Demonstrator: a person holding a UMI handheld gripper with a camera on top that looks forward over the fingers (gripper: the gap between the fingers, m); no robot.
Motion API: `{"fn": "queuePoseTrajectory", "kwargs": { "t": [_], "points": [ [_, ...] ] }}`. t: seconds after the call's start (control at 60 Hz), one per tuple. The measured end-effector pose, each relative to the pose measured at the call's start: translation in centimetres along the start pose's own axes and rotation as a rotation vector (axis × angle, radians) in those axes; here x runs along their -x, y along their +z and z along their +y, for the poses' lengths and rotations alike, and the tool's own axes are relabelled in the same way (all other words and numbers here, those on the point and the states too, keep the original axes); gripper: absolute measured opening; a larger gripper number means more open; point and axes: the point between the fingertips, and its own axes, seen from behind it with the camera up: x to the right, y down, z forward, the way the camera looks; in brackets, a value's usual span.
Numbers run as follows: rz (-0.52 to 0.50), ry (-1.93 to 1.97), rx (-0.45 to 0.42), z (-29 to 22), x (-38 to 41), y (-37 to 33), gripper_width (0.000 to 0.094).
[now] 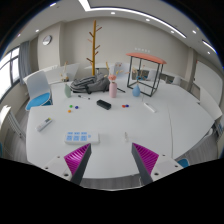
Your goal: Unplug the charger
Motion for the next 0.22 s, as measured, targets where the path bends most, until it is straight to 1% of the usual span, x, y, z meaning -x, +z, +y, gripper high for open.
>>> {"fn": "queuePoseTrajectory", "kwargs": {
  "t": [0.083,0.167,0.217],
  "points": [
    [0.008,0.012,0.004,1.0,0.1,-0.8,0.0853],
    [0.033,0.023,-0.008,0.9,-0.2,-1.6,0.0853],
    [0.028,0.025,-0.001,1.2,0.0,-1.2,0.0856]
  ]
}}
